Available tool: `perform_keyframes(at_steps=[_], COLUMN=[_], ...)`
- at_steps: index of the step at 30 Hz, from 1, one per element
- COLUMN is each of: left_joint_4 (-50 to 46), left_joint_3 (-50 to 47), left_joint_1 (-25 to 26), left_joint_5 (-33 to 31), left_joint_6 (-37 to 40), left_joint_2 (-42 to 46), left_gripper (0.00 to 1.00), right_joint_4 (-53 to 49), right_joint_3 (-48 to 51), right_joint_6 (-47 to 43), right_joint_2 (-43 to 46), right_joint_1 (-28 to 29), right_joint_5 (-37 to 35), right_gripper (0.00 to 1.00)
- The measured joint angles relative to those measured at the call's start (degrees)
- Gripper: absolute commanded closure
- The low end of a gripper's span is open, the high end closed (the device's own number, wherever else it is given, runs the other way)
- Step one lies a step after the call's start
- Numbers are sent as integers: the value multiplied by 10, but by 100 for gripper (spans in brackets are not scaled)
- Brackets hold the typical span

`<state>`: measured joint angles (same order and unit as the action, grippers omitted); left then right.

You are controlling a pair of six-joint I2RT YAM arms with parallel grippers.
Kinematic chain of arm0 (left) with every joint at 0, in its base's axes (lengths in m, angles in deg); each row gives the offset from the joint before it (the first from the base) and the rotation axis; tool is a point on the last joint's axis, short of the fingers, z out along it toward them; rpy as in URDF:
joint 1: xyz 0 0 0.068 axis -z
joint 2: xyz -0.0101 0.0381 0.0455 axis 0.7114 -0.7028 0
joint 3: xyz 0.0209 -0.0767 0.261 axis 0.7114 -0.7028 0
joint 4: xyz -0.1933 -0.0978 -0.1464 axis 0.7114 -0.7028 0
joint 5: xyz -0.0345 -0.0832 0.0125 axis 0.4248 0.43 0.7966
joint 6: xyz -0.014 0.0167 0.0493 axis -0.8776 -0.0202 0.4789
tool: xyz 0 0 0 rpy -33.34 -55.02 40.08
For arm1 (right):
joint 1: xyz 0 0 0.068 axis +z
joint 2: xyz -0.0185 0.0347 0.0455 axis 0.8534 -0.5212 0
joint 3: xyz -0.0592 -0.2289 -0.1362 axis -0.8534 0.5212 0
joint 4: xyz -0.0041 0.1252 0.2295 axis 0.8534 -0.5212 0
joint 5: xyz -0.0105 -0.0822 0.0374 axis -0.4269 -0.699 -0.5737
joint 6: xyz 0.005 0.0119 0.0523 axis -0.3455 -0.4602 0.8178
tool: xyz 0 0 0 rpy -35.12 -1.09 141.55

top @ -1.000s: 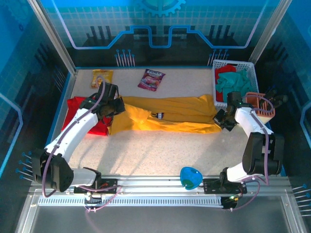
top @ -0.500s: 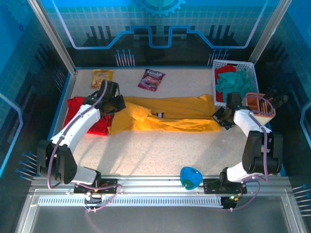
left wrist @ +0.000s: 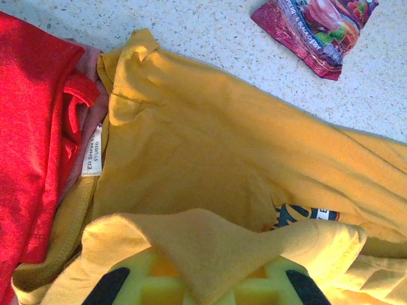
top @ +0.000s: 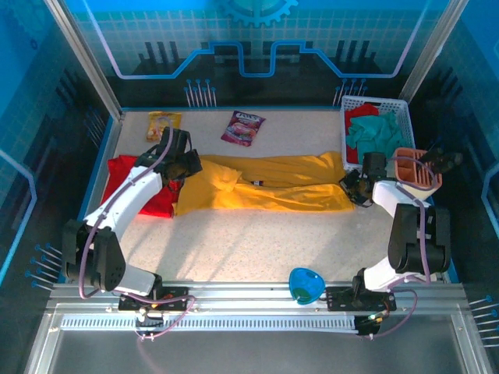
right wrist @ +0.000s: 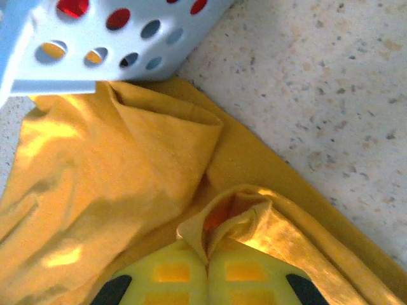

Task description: Fold and stack the t-shirts

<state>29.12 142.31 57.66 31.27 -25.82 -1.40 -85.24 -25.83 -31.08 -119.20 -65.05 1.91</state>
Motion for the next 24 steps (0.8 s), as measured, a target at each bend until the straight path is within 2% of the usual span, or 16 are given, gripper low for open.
perform_keyframes(at_steps=[3,5,6,10,11,20,24], left_joint_4=[7,12,15,21,23,34,39], left_joint_3=[-7,-11,-12,-15,-15,-25,-26], left_joint_1=[-2,-4,-5,-9,-9,-16,-26], left_joint_5=[0,0,0,2,2,10,20], left_joint_6=[0,0,0,0,0,0,-4], left_joint_2=[-3,-6,-8,-15,-17,-17,-19], left_gripper=[100,100,100,100,100,100,100], right_joint_4=[14,21,24,31,31,52,66], right_joint_3=[1,2,2,4,4,22,51], right_joint_6=[2,3,5,10,11,6,6], right_joint_2=[-4,-6,-6,-6,-6,-3,10], right_joint_1=[0,0,0,0,0,0,0], right_joint_5=[2,5,6,12,14,43,60], right_gripper=[97,89,83,49,43,16,15])
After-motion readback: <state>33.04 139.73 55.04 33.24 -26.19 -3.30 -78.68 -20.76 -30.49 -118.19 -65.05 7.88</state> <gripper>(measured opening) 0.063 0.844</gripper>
